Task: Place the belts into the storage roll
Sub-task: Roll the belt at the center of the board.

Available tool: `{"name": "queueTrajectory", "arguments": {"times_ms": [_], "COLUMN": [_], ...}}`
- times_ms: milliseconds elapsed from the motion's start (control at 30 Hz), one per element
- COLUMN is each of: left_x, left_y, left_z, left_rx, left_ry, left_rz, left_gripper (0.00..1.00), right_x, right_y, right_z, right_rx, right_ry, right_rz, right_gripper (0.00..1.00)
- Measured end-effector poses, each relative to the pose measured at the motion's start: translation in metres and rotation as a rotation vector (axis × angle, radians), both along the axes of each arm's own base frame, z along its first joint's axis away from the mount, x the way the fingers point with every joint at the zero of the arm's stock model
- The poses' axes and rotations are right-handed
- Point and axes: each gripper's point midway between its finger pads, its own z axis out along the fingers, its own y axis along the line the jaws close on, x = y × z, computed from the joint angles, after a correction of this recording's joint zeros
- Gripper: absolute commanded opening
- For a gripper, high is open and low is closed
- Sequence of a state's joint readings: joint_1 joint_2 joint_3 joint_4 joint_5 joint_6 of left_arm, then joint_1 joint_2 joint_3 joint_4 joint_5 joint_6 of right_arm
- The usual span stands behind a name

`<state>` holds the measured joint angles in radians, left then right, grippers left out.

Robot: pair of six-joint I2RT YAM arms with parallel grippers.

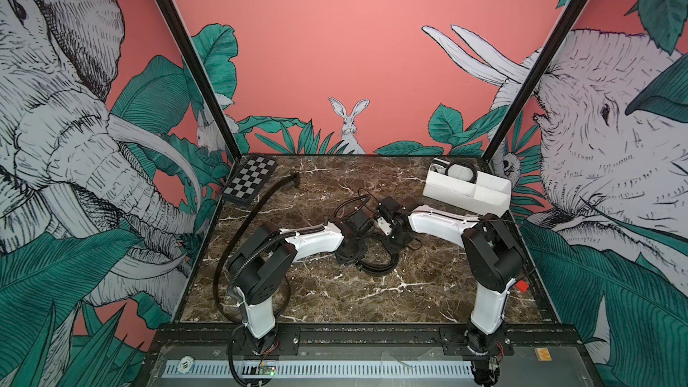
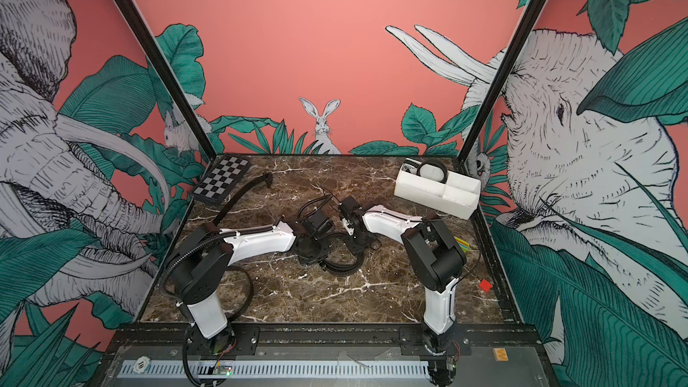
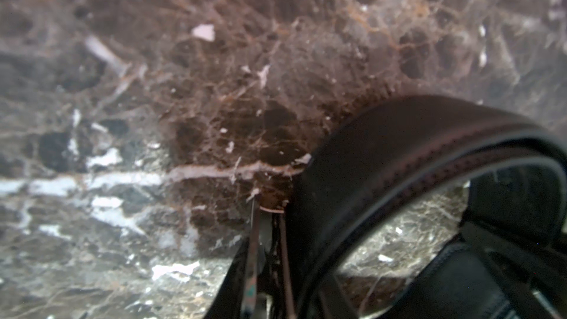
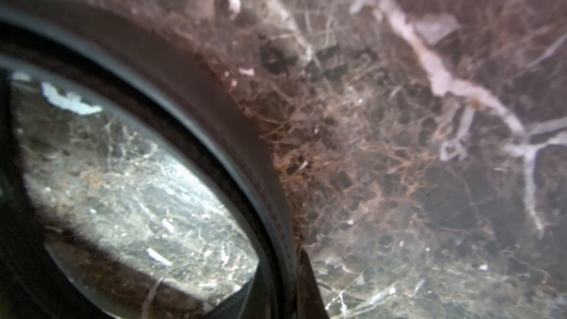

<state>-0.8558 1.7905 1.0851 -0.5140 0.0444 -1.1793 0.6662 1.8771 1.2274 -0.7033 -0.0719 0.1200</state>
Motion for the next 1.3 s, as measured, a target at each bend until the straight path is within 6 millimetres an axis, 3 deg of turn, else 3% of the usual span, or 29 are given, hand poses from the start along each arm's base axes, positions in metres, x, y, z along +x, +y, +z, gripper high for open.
{"name": "queueTrajectory", "arguments": {"times_ms": [67, 200, 333, 433, 567, 667, 933, 1300], "left_x": [0.000, 0.001, 0.004, 0.006, 0.009, 0.013, 0.016, 0.025], "left_y": [0.000, 0.000, -0.001, 0.001, 0.001, 0.000, 0.000, -0.016], "left_z": [0.000, 0.001, 0.002, 0.003, 0.003, 0.004, 0.004, 0.005], "left_rx": [0.006, 0.024, 0.065, 0.098, 0.136, 0.162, 0.183, 0.183], "left_ry": [-0.005, -0.011, -0.008, -0.021, -0.043, -0.059, -0.092, -0.135], "left_rz": [-0.028, -0.084, -0.156, -0.208, -0.287, -0.347, -0.457, -0.656], "left_gripper": [0.02, 0.00, 0.00, 0.00, 0.00, 0.00, 0.00, 0.00], "right_x": [0.000, -0.005, -0.016, -0.020, -0.015, -0.011, -0.019, -0.020], "right_y": [0.000, 0.000, -0.003, -0.005, -0.005, -0.009, -0.025, -0.016], "right_z": [0.000, -0.001, 0.003, 0.017, 0.044, 0.052, 0.035, 0.036], "right_rx": [0.002, 0.009, 0.024, 0.049, 0.112, 0.136, 0.135, 0.188], "right_ry": [0.002, 0.016, 0.027, 0.004, -0.053, -0.070, -0.010, 0.002], "right_rz": [-0.003, -0.009, -0.025, -0.047, -0.086, -0.114, -0.162, -0.149], "right_gripper": [0.00, 0.36, 0.51, 0.59, 0.63, 0.64, 0.64, 0.64]}}
